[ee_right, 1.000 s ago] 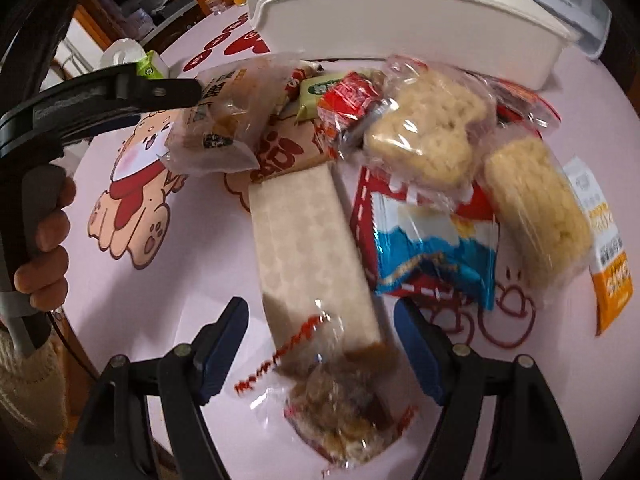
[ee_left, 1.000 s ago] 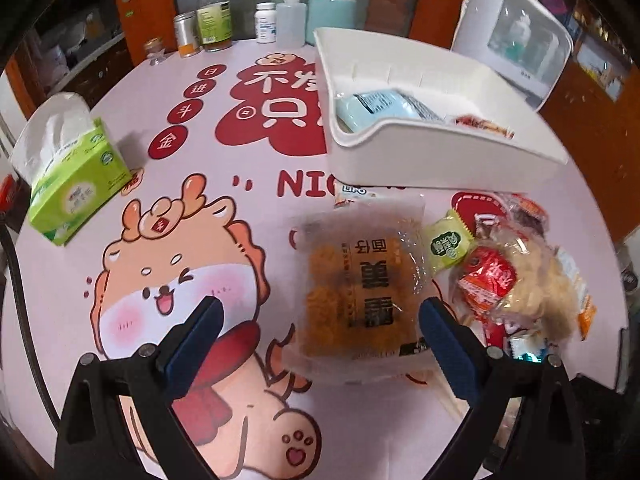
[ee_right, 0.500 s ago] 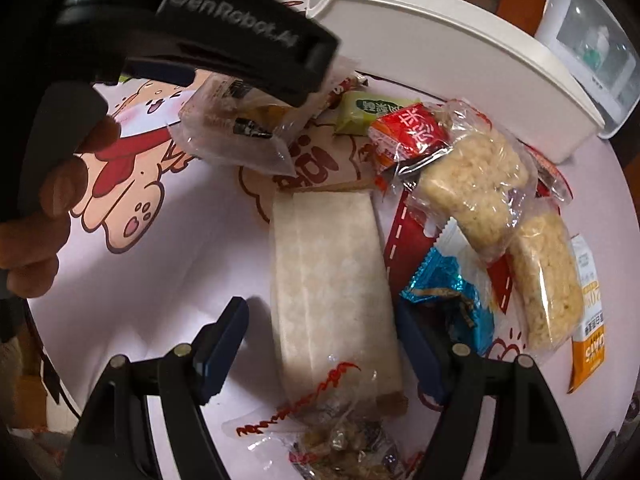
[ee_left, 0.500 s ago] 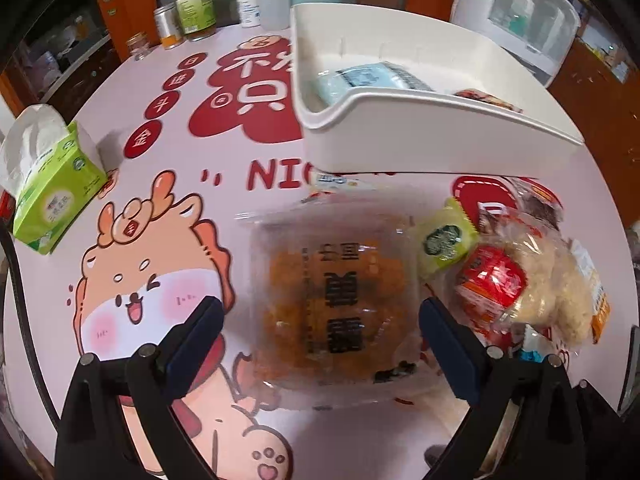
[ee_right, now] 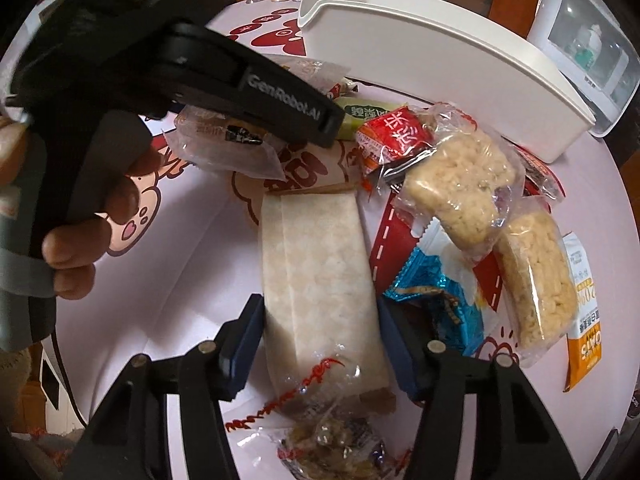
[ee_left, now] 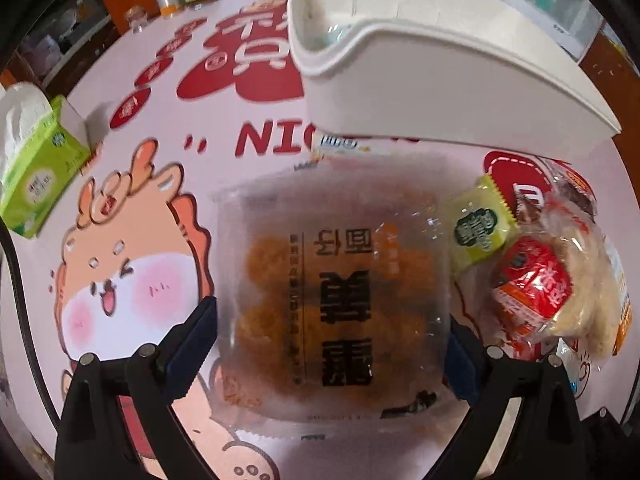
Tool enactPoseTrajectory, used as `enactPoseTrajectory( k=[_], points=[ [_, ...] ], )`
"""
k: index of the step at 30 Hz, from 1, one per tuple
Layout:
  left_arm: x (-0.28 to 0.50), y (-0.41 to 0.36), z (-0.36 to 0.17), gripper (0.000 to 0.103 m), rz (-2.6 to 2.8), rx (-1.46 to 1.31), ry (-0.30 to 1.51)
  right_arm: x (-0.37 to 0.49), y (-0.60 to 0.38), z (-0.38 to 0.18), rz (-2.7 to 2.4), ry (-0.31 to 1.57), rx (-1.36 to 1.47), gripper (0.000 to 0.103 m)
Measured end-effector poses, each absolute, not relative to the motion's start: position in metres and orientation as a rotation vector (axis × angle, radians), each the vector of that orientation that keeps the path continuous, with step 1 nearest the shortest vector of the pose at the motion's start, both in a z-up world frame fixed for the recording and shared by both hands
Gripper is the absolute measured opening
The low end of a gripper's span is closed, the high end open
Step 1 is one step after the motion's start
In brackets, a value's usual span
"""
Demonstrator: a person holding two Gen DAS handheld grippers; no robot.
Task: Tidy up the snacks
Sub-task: 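Grasp the clear fried-dough box with the left gripper while the right grasps the beige wafer pack, then lower both held snacks into the white tray and open both grippers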
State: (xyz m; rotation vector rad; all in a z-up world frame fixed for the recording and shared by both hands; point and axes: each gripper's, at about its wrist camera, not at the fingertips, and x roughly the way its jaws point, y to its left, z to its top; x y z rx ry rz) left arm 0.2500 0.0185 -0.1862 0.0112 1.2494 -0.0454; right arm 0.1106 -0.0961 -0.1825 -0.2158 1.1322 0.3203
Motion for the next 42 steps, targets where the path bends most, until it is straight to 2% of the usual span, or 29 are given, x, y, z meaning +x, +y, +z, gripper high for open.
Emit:
enactPoseTrajectory(
  k=[3,4,6,11,16,25,42],
  points=[
    [0.250,0.020,-0.187,0.099,-0.040,0.003,1.241,0.109,-0.099,-0.180,0.330,1.134,-0.198,0.057],
    [0.250,0.020,-0.186,0.097,-0.040,0.001,1.239,0.104,-0.097,-0.177,0.335,1.137,-0.187,0.057],
    [0.246,0.022,-0.180,0.081,-0.046,0.001,1.210,0.102,-0.099,-0.175,0.344,1.140,-0.168,0.057],
    [0.235,0.037,-0.176,0.077,-0.024,-0.011,1.202,0.101,-0.108,-0.170,0.354,1.131,-0.119,0.057],
    [0.214,0.051,-0.162,0.076,-0.024,-0.008,1.156,0.097,-0.117,-0.155,0.363,1.097,-0.078,0.057],
    [0.174,0.050,-0.100,0.076,-0.097,0.044,1.017,0.097,-0.136,-0.104,0.363,1.002,0.037,0.057],
    [0.168,0.020,-0.021,0.077,-0.179,0.120,0.847,0.146,-0.176,-0.006,0.263,0.792,0.114,0.057]
  ],
)
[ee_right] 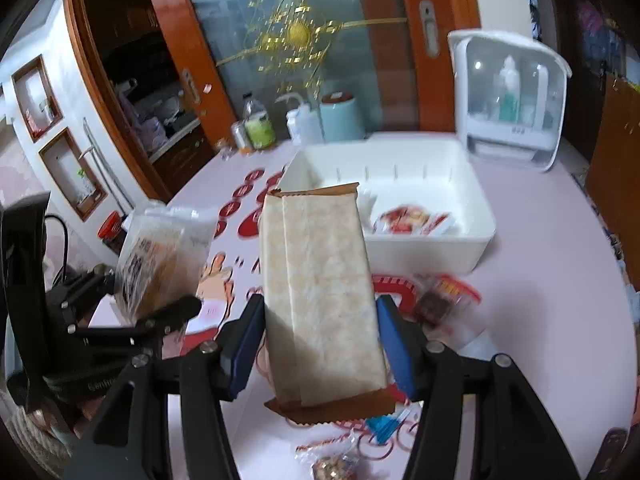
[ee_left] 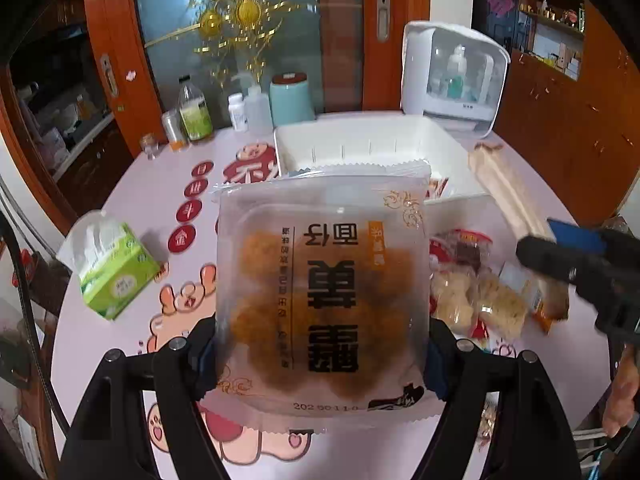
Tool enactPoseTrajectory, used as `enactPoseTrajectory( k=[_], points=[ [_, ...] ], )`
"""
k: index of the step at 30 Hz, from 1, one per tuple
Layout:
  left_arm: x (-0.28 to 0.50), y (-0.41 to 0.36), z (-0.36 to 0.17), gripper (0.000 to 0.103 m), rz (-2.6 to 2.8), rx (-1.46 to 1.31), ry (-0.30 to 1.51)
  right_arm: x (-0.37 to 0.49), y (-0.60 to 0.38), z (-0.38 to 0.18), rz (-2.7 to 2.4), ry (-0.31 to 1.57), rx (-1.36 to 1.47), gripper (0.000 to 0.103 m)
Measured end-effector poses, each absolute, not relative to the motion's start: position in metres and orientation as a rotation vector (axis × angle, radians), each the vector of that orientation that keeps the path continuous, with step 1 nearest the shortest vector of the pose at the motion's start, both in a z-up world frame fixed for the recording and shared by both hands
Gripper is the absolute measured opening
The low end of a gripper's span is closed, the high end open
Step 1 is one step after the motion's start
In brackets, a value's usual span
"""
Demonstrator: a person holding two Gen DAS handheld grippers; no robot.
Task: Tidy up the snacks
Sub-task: 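Lower both held snacks into the white tray and open both grippers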
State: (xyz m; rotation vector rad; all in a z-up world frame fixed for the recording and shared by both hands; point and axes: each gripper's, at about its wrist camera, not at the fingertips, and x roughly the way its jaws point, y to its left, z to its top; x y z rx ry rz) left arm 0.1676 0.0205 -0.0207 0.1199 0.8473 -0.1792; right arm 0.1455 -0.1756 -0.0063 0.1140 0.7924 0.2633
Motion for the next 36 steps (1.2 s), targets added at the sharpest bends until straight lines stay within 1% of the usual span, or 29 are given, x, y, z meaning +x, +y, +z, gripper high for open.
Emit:
enactPoseTrajectory(
  k=[9,21,28,36],
  points=[
    [0.192,0.004,-0.013,0.077,-0.176,0.108,0.822,0.177,-0.190,0.026,0.218,0.726,0.111,0.057],
    [0.249,-0.009,0.011,0.077,-0.139,0.095,0.786,0.234,-0.207,0.053,0.170,0.711,0.133,0.057],
    [0.283,-0.017,0.026,0.077,-0.109,0.105,0.760,0.262,-0.208,0.053,0.153,0.725,0.147,0.057],
    [0.316,-0.025,0.018,0.077,-0.105,0.101,0.783,0.289,-0.209,0.037,0.141,0.769,0.163,0.057]
  ],
)
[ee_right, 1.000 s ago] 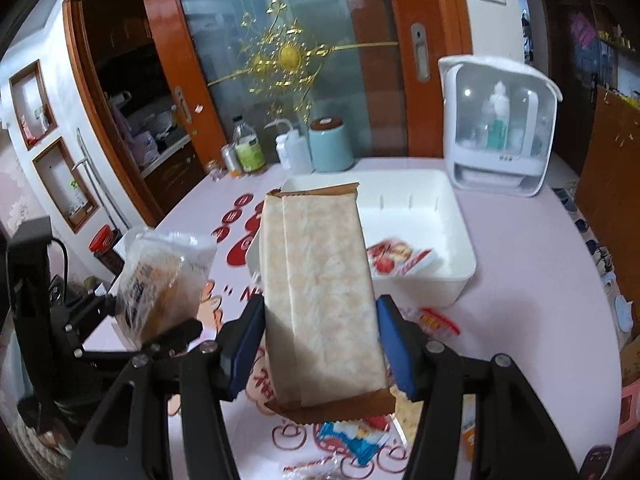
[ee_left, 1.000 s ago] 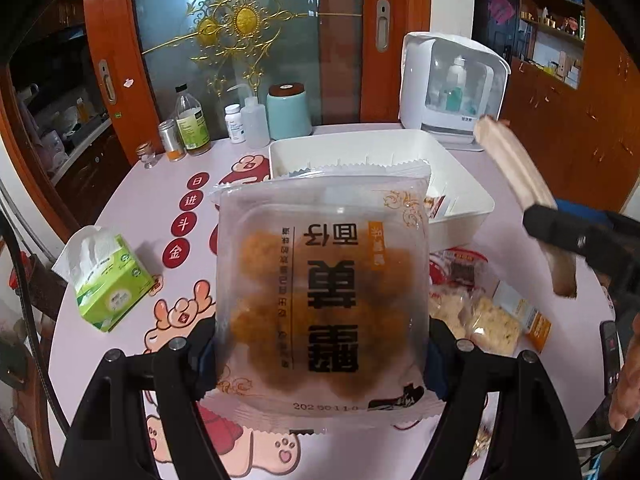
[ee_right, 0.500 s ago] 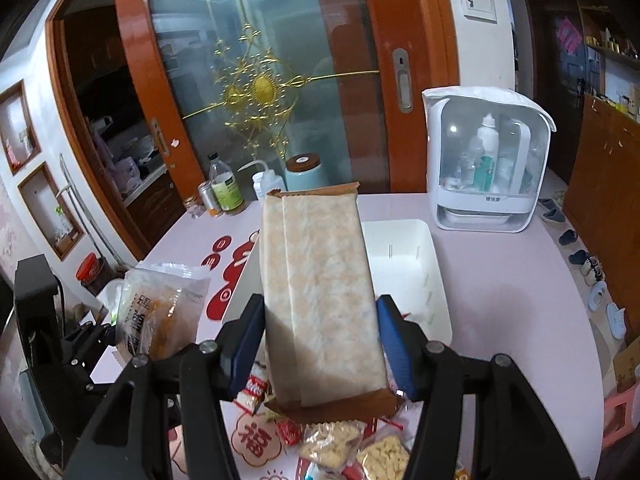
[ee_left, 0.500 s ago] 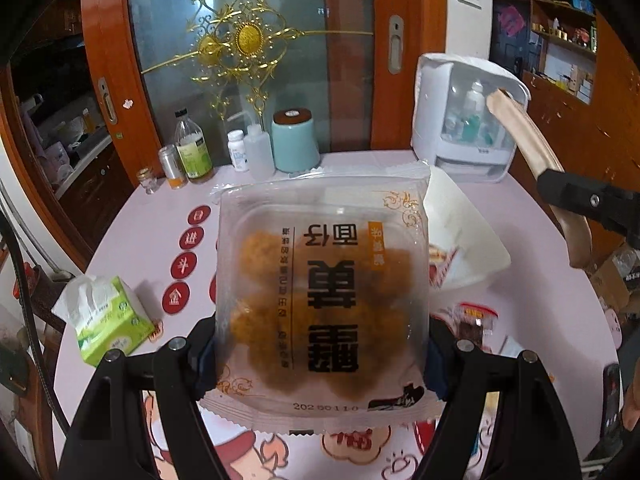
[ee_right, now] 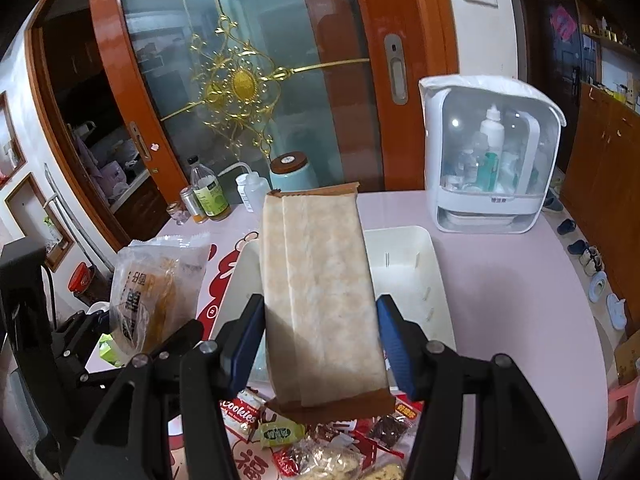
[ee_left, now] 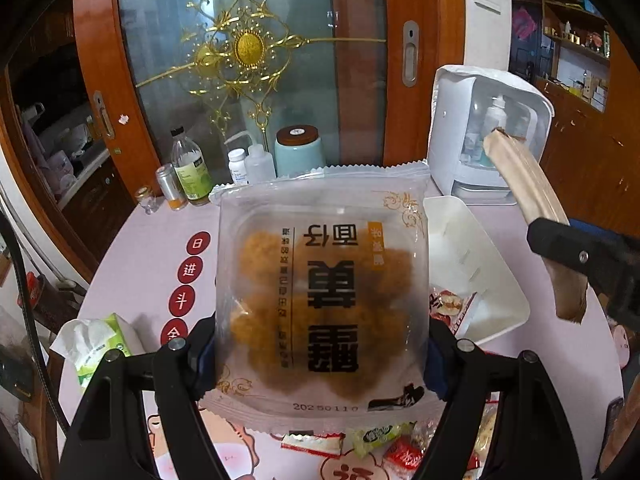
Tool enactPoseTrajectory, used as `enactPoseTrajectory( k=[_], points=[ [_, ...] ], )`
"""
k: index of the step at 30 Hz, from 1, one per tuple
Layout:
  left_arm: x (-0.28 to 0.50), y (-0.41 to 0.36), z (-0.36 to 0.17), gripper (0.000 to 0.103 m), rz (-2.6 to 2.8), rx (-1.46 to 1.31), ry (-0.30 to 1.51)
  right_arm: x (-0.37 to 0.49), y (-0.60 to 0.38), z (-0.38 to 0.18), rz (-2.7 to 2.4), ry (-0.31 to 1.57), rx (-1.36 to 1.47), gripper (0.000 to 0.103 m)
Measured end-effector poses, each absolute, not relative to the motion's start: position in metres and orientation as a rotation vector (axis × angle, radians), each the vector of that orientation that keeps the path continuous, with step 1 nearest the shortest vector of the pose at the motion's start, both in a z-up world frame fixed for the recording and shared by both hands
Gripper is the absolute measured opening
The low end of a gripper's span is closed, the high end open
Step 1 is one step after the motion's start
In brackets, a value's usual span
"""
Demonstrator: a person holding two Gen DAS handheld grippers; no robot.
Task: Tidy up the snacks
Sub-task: 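Lower both held snacks into the white tray and open both grippers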
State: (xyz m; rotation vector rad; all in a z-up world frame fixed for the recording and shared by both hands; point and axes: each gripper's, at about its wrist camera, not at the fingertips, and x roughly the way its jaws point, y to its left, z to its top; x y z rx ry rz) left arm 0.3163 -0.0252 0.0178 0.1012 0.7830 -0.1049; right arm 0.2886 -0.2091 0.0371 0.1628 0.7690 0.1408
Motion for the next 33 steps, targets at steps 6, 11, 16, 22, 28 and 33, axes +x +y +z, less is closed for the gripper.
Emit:
enactPoseTrajectory(
  k=[6,11,16,22,28,33],
  points=[
    [0.340,-0.032,0.004,0.077,-0.087,0.118,0.817,0.305,-0.216,0.029,0.122,0.798,0.177,0.057],
    [0.348,-0.037,-0.002,0.078,-0.102,0.118,0.843,0.313,-0.220,0.028,0.106,0.802,0.172,0.057],
    [0.357,-0.042,-0.004,0.079,-0.116,0.097,0.871,0.321,-0.222,0.027,0.079,0.808,0.159,0.057],
    [0.360,-0.054,0.000,0.079,-0.128,0.116,0.845,0.337,-0.223,0.025,0.056,0.821,0.154,0.057],
    [0.369,-0.061,-0.007,0.082,-0.111,0.131,0.840,0.355,-0.216,0.015,0.042,0.840,0.119,0.059],
    [0.380,-0.057,-0.022,0.084,-0.110,0.096,0.893,0.354,-0.213,0.000,0.044,0.850,0.135,0.059]
  ],
)
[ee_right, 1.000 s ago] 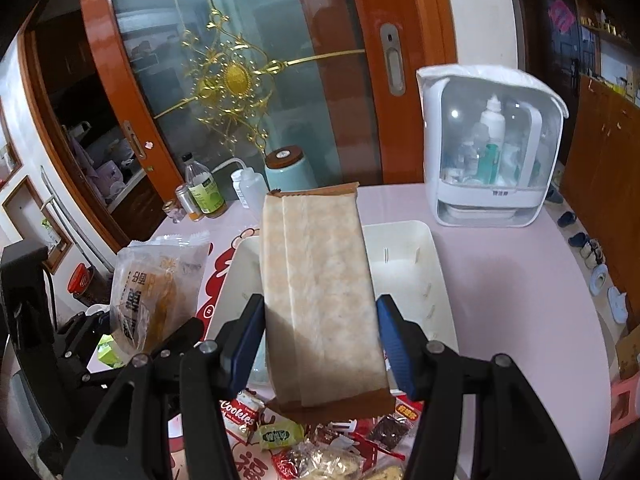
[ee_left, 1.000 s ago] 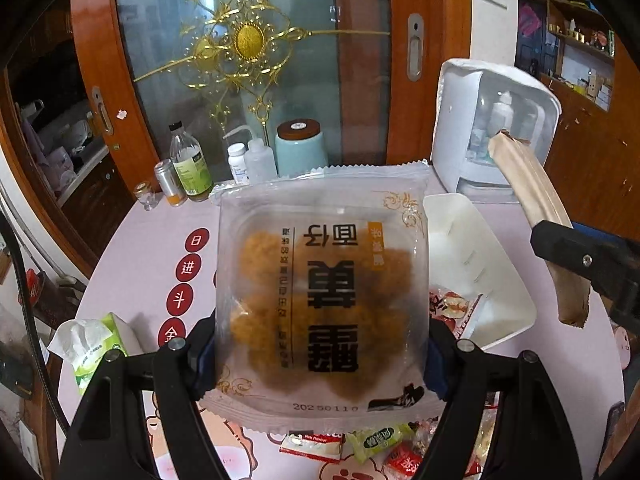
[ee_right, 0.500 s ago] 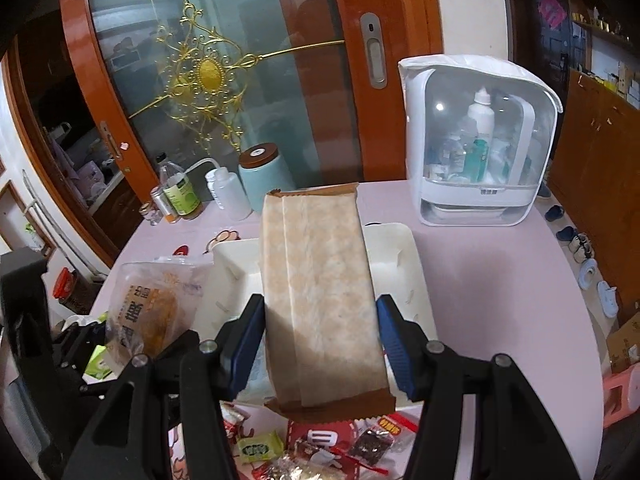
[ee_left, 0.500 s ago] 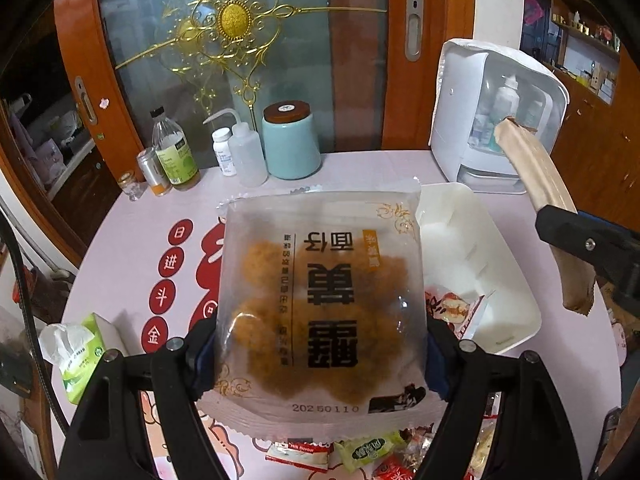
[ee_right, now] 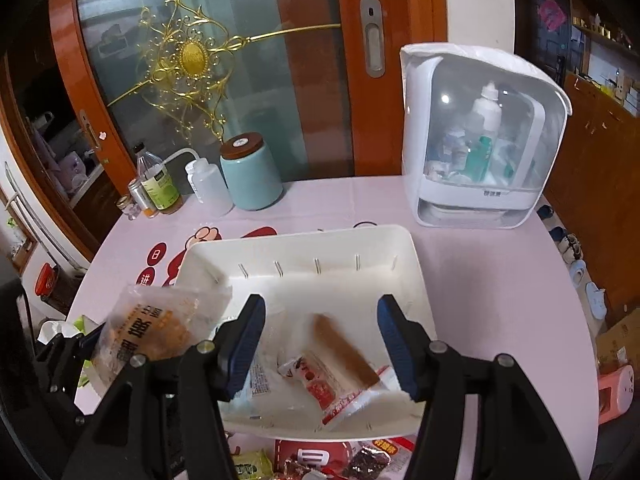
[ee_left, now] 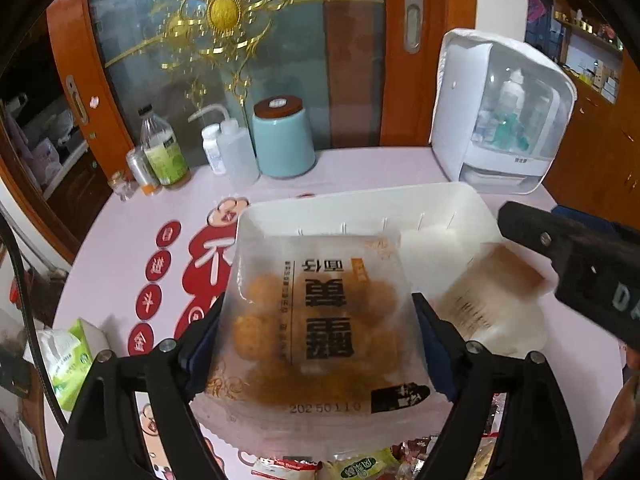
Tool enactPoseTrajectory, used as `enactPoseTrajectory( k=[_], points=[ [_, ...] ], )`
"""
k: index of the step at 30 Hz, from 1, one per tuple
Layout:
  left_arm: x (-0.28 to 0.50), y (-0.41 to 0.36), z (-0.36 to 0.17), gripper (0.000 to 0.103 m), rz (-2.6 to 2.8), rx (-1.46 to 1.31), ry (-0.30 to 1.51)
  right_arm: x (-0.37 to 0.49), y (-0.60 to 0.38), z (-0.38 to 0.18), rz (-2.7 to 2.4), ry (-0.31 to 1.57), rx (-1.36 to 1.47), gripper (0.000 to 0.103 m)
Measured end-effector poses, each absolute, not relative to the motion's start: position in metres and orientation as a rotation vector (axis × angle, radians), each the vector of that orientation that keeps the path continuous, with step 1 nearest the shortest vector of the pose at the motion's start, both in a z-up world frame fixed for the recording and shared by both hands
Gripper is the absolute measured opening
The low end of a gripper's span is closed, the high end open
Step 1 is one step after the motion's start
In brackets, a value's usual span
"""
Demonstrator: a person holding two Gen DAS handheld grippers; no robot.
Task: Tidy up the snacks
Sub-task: 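Lower both held snacks into the white tray and open both grippers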
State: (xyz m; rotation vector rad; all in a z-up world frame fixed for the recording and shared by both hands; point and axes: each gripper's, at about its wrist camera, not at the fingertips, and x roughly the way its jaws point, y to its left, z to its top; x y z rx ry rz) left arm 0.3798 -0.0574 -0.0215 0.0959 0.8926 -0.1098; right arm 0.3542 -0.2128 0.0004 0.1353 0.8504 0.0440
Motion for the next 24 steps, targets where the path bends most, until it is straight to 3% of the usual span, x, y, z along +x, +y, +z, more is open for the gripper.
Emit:
enactPoseTrajectory(
  k=[7,11,24],
  points=[
    [0.372,-0.046,-0.036,0.085,-0.109,0.121,0.931,0.336,-0.205,-0.014,0.066,0.869,0.123,0.059],
    [0.357,-0.037,-0.023,0.097,-0.099,0.129,0.870,0.322,-0.202,-0.008,0.076,0.861,0.125,0.059],
    [0.285,-0.023,0.028,0.099,-0.207,0.121,0.810,0.261,-0.197,0.023,0.085,0.818,0.119,0.059]
  ],
)
